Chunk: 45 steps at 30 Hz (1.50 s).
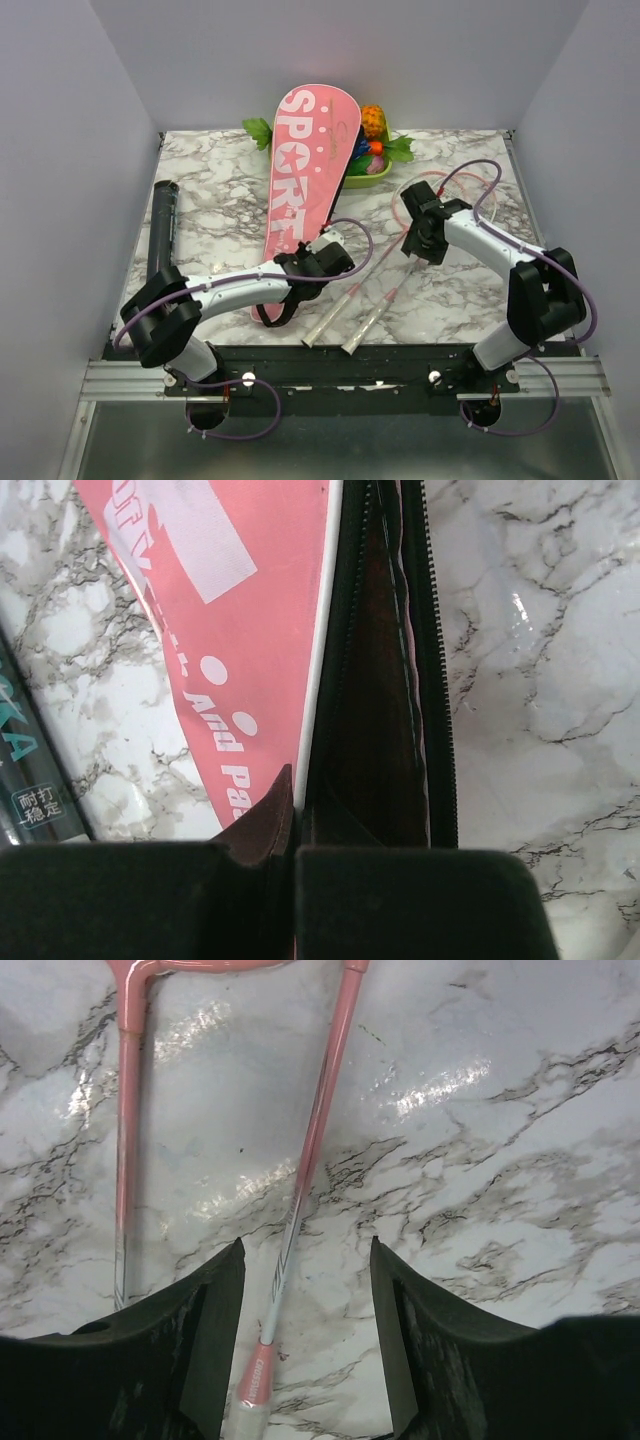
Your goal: Pack up the badminton gear
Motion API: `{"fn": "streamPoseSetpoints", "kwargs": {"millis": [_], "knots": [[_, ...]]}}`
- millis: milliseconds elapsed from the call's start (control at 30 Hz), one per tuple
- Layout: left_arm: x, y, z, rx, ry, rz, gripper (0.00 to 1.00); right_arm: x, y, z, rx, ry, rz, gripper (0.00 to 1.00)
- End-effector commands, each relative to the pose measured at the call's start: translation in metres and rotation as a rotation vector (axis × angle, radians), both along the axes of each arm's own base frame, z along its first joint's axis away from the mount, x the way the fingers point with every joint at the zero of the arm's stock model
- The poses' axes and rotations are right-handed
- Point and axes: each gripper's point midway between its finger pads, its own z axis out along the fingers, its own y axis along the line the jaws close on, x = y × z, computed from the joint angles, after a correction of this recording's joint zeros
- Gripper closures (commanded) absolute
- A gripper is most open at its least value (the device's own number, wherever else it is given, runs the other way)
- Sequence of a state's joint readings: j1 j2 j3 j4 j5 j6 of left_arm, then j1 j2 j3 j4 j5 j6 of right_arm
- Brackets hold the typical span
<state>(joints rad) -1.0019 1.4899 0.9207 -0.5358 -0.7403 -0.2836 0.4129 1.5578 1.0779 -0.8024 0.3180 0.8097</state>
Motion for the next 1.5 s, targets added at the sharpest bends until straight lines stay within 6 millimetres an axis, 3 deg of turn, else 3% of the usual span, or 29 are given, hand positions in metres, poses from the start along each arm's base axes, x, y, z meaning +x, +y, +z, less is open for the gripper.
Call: {"fn": "streamPoseSetpoints", "kwargs": {"millis": [0,267,333,400,533,567,600,700,900,1067,1167,1300,1467], "knots": [[0.000,-0.017,-0.003,-0.004,0.050,-0.070,1.00,-0.005,-0.009,-0.019,-0.036,0.052,-0.052,0.40],[-0.001,-0.023,-0.001,-0.022,0.067,-0.093,1.00,0.006,0.002,-0.042,-0.011,0.087,-0.061,0.44],[-0.002,-0.022,0.003,-0.033,0.059,-0.093,1.00,0.007,0.002,-0.046,-0.014,0.096,-0.063,0.50],[-0.002,-0.021,0.010,-0.046,0.047,-0.092,1.00,0.008,0.003,-0.049,-0.012,0.098,-0.063,0.61],[-0.001,-0.022,0.024,-0.086,0.014,-0.092,1.00,0.009,0.005,-0.054,-0.015,0.105,-0.048,0.73],[-0.001,-0.021,0.026,-0.094,0.008,-0.090,1.00,0.010,0.004,-0.056,-0.018,0.106,-0.046,0.80],[-0.001,-0.021,0.032,-0.112,-0.003,-0.089,1.00,0.009,0.003,-0.058,-0.023,0.111,-0.047,0.99],[0.000,-0.019,0.042,-0.143,-0.031,-0.076,1.00,0.011,0.003,-0.056,-0.016,0.085,-0.035,0.99],[0.003,-0.017,0.054,-0.175,-0.064,-0.048,1.00,0.016,-0.010,-0.022,-0.059,-0.025,-0.002,0.99],[0.008,-0.024,0.062,-0.194,-0.078,-0.050,1.00,0.005,-0.022,0.004,-0.095,-0.052,0.015,1.00],[0.013,-0.028,0.055,-0.177,-0.053,-0.052,1.00,-0.007,-0.025,0.022,-0.077,-0.084,0.034,0.99],[0.023,-0.033,0.042,-0.154,-0.016,-0.038,1.00,-0.023,-0.015,0.040,-0.006,-0.087,0.129,1.00],[0.041,-0.044,0.043,-0.186,-0.001,-0.026,1.00,-0.049,0.011,0.063,0.090,-0.065,0.296,0.99]]}}
